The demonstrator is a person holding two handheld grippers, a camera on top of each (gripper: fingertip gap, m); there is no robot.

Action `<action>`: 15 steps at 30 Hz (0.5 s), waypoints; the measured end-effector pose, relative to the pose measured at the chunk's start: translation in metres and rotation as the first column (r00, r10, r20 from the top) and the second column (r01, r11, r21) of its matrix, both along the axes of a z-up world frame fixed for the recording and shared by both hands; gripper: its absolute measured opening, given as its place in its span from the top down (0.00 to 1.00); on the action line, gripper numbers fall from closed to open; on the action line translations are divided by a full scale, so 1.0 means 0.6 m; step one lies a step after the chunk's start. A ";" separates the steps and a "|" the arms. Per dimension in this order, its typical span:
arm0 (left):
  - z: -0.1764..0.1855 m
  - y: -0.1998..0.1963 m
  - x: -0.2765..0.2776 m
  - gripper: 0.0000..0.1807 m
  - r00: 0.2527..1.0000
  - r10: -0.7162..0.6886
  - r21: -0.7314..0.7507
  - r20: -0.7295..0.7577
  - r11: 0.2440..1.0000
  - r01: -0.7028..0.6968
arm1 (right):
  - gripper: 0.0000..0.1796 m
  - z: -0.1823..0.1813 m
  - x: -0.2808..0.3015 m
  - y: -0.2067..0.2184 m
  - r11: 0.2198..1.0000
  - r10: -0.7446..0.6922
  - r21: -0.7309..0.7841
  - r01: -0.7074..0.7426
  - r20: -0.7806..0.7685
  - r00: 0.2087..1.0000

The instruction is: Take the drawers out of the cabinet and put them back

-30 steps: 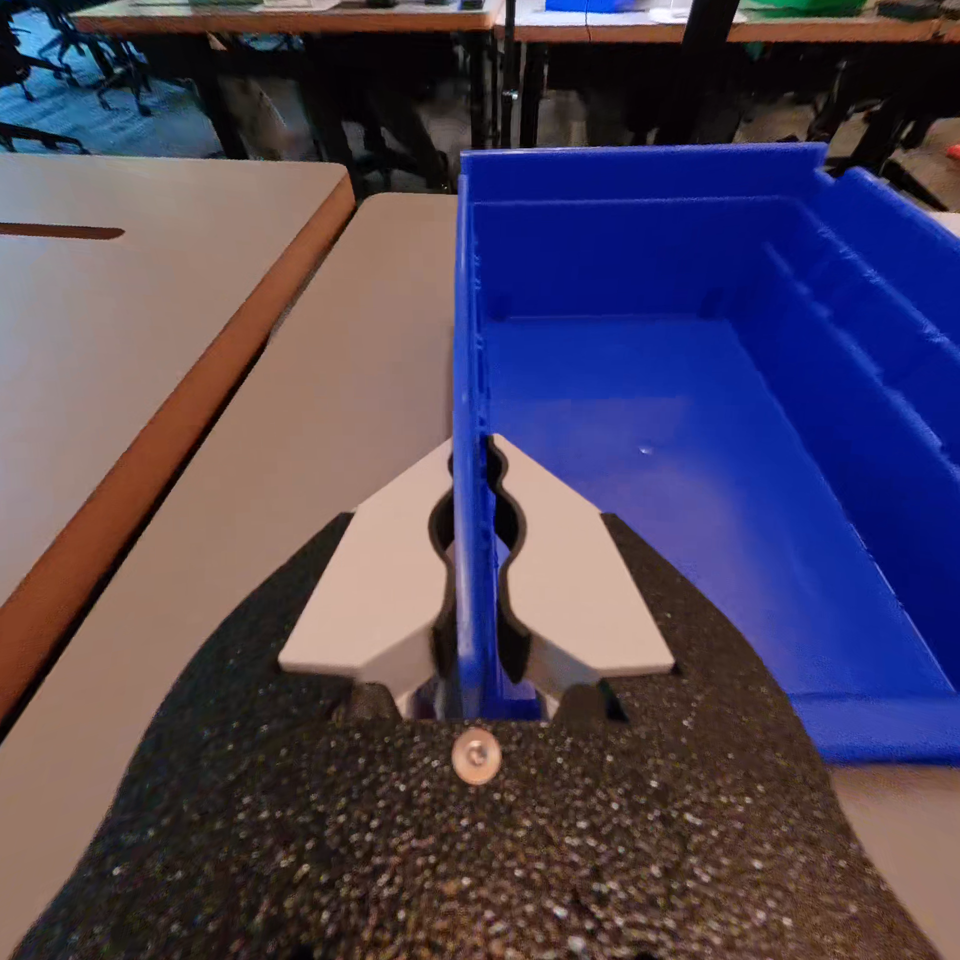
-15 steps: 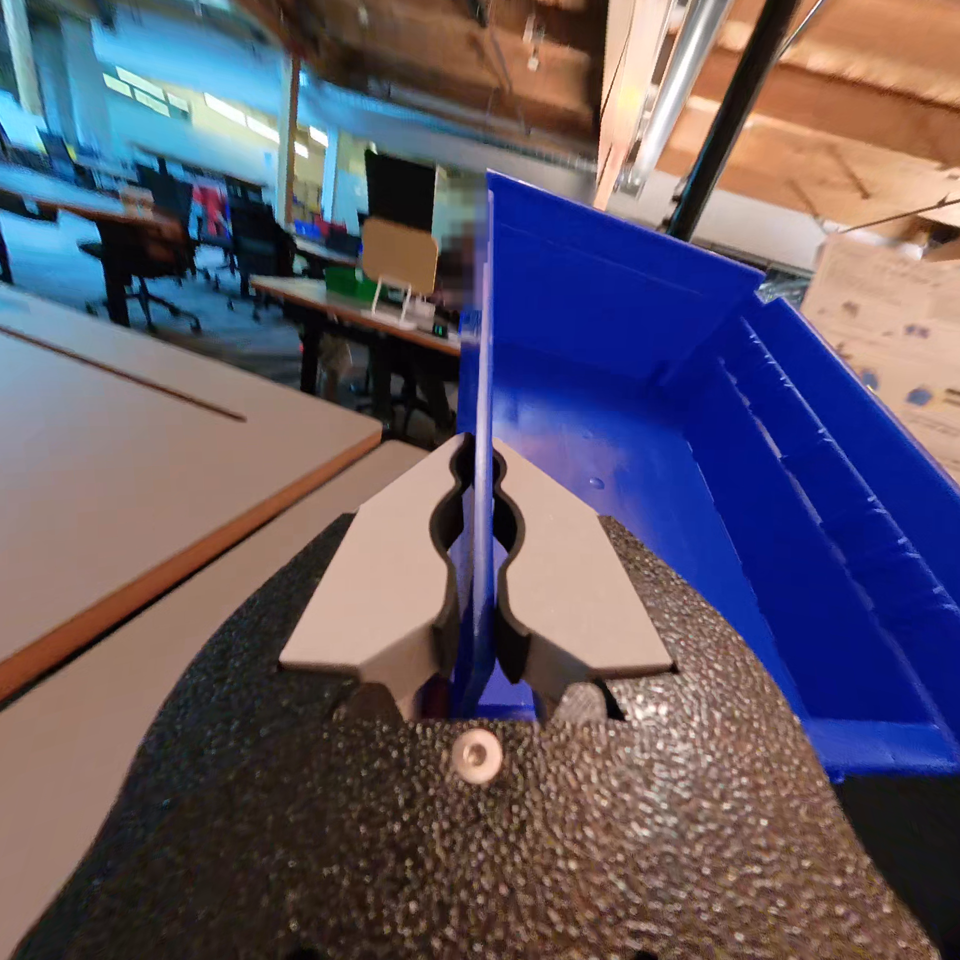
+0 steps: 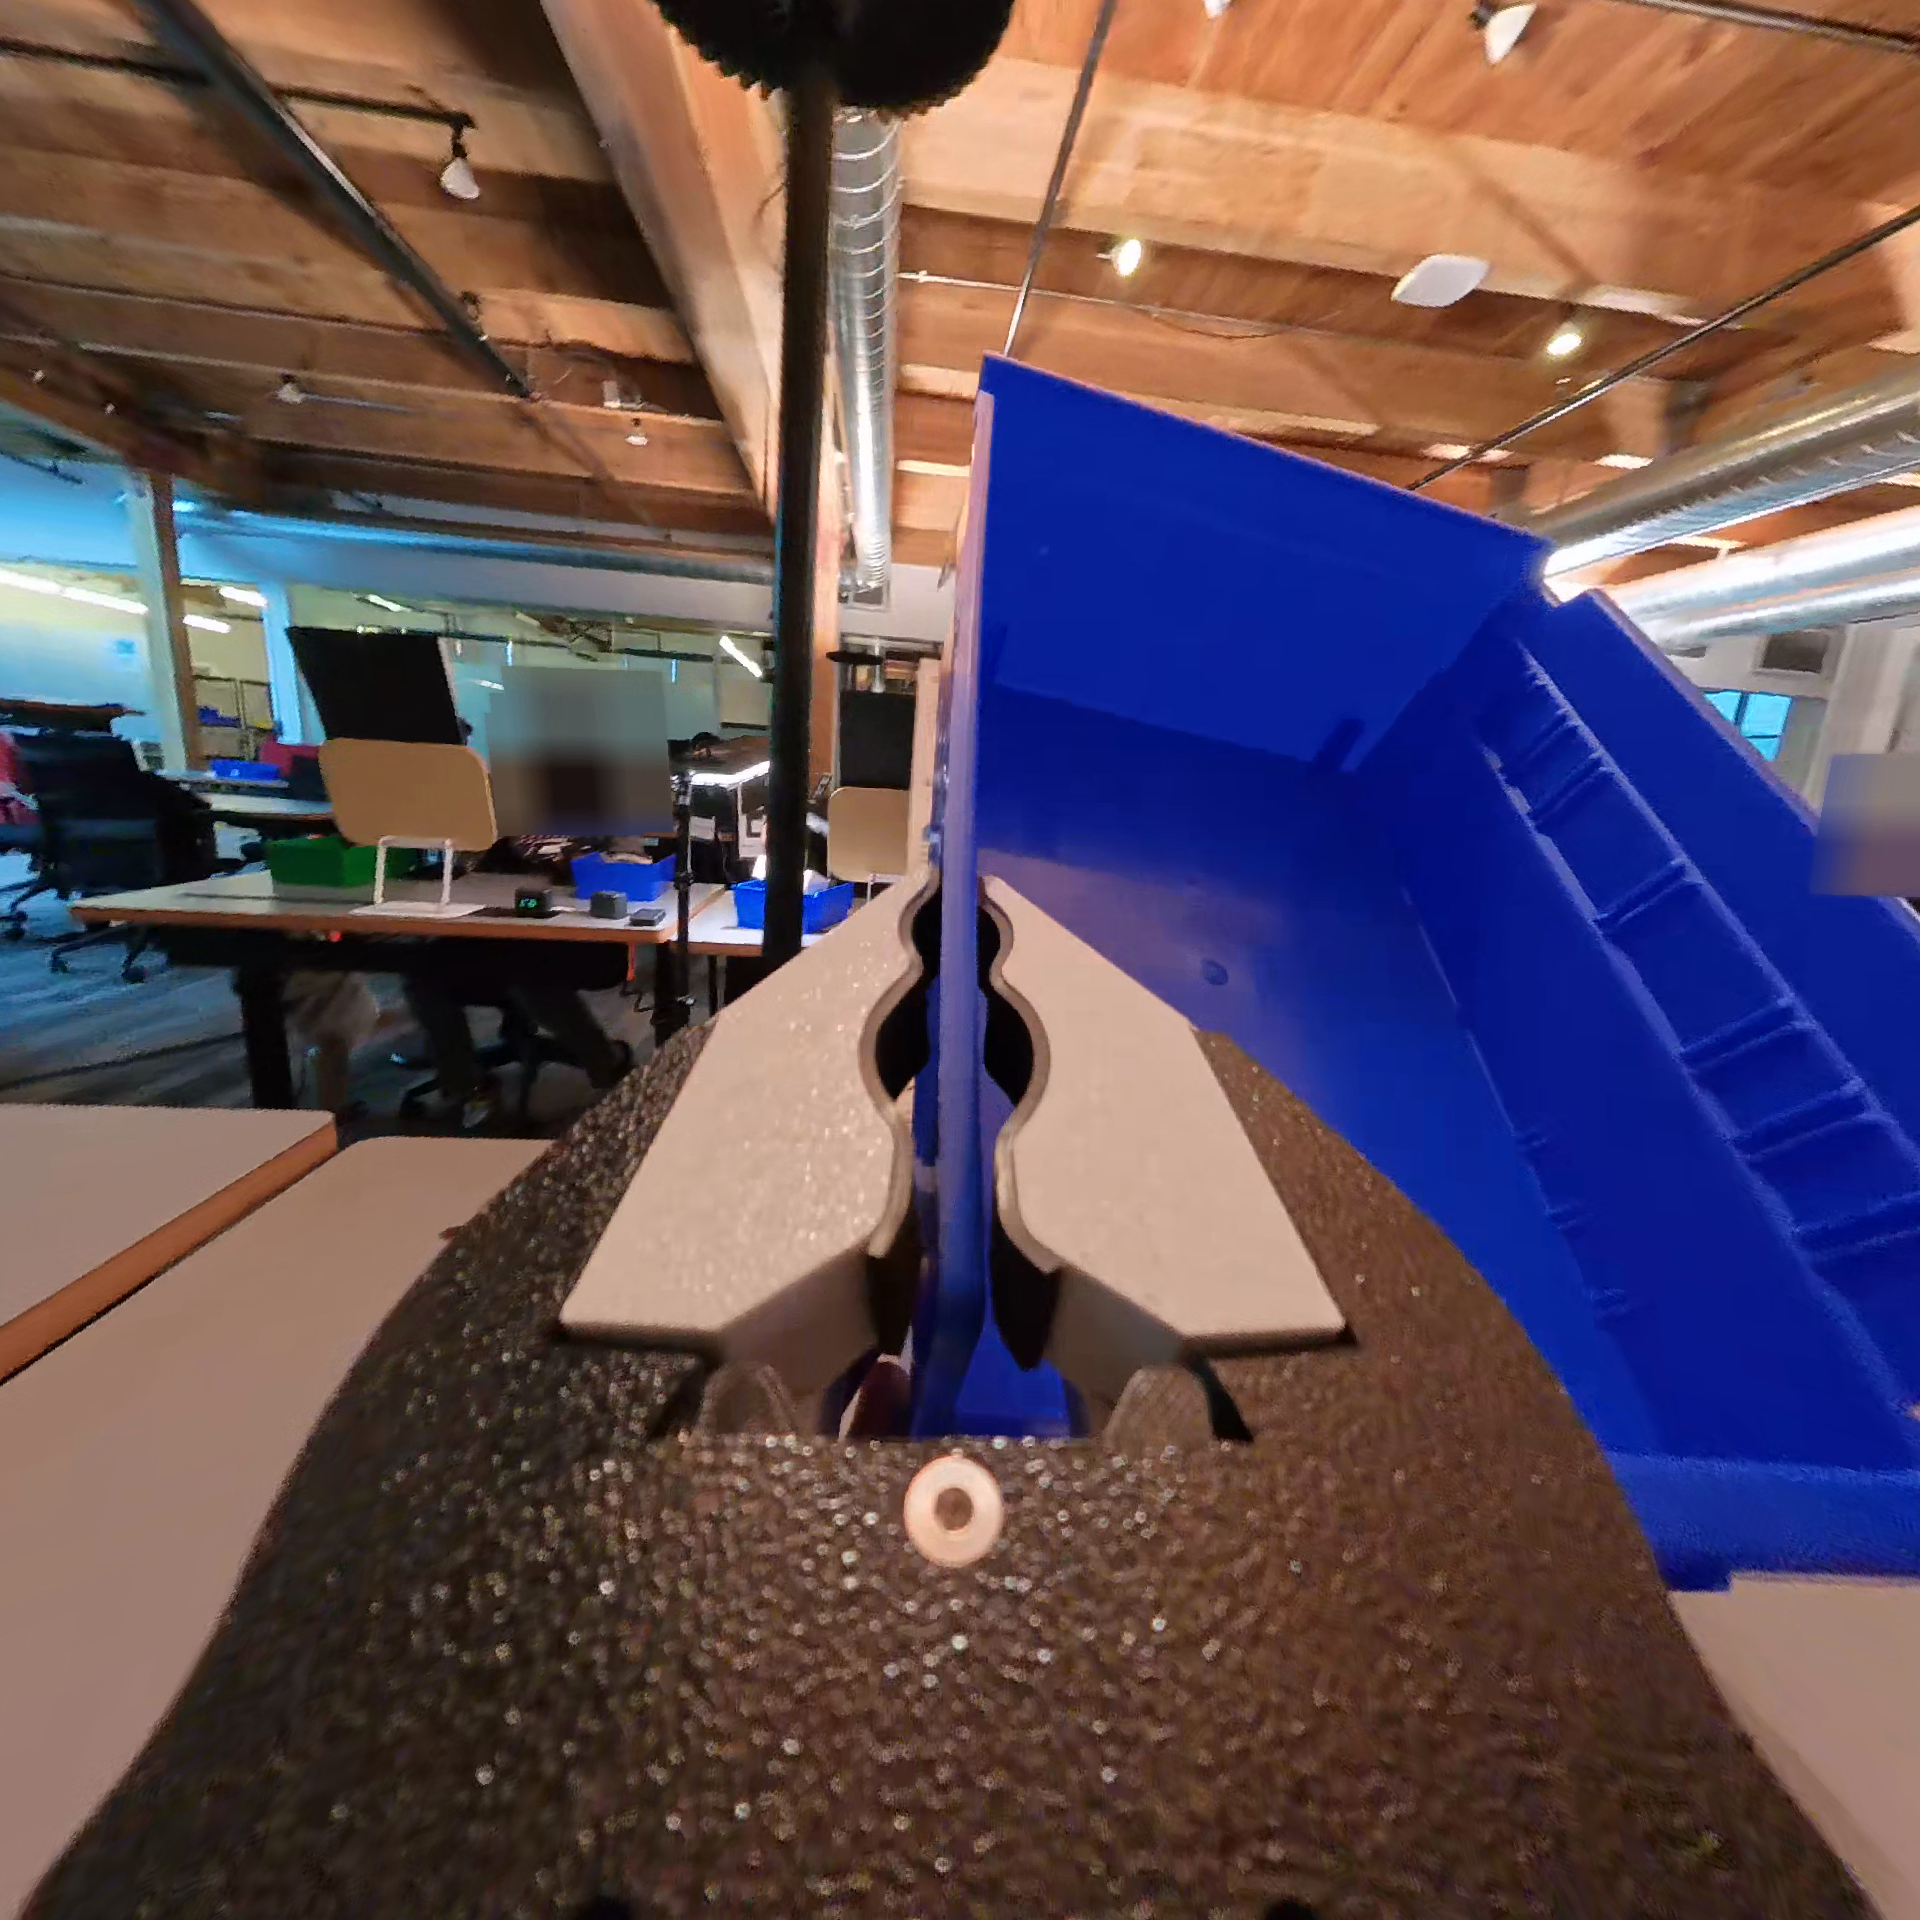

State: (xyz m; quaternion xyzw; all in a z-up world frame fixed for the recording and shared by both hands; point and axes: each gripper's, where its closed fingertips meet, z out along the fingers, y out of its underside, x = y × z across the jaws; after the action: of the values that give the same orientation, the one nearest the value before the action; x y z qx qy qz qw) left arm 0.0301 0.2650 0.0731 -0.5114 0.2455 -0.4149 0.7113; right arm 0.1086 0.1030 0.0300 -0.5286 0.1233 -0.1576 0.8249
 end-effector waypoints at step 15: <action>-0.026 -0.164 -0.012 0.97 0.997 0.057 0.200 0.050 0.978 -0.066 | 0.76 -0.012 0.072 -0.074 0.951 0.158 0.286 -0.113 -0.136 0.978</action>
State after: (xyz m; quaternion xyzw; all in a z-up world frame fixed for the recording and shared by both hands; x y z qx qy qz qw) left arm 0.0227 0.1667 0.0577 -0.4349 0.2545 -0.3768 0.7773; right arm 0.1516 0.0585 0.0229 -0.4261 0.1723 -0.0393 0.8872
